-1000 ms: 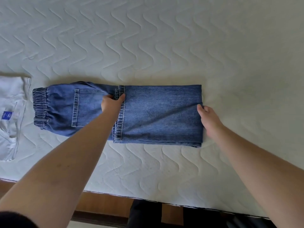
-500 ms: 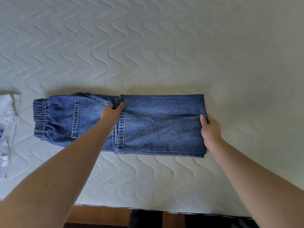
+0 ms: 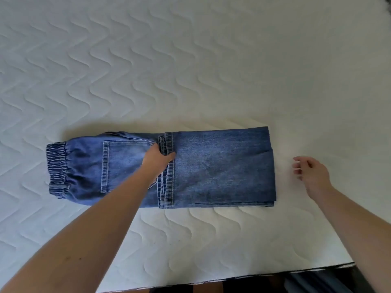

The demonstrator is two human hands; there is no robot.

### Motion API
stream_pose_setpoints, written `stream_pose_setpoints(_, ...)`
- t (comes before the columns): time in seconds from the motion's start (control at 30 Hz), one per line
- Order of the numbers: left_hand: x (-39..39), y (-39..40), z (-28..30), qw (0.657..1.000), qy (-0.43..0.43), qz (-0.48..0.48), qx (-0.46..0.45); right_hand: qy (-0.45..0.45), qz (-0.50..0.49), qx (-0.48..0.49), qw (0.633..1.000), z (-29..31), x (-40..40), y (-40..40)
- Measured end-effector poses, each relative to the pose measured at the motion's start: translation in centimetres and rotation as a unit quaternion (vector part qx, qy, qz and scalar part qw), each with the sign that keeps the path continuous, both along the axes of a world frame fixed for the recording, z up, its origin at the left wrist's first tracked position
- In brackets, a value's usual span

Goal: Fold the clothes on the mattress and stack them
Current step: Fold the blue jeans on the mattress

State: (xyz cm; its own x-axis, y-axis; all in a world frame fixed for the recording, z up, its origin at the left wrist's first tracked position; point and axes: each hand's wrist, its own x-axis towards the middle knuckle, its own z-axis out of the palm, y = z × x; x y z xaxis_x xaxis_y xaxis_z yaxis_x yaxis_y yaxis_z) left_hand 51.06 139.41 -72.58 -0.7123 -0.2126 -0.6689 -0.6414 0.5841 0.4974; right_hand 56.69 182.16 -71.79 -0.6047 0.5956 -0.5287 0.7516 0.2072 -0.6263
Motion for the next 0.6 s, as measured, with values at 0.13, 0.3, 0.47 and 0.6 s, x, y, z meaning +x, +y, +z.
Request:
stream_pose_setpoints(0.13,-0.3,1.4,0.8,0.99,0.023,0.058,-0.126,-0.02,0.046,-0.067,0.997,0.1,0.9,0.2)
stream_pose_setpoints(0.3,-0.7,4.4,2.0,0.956,0.187,-0.018,-0.226,-0.021,0.044,-0.137,0.989,-0.1,1.6,-2.4)
stream_pose_setpoints(0.47,-3.2,12.0,1.3,0.912,0.258,-0.284,-0.143,-0.087,0.191,-0.083,0.974,-0.5,3.2,-4.0)
stream_pose_setpoints(0.6,-5.6,19.5,0.6,0.871,0.268,-0.399,-0.103,-0.122,0.228,-0.078,0.963,-1.0,4.9,-4.8)
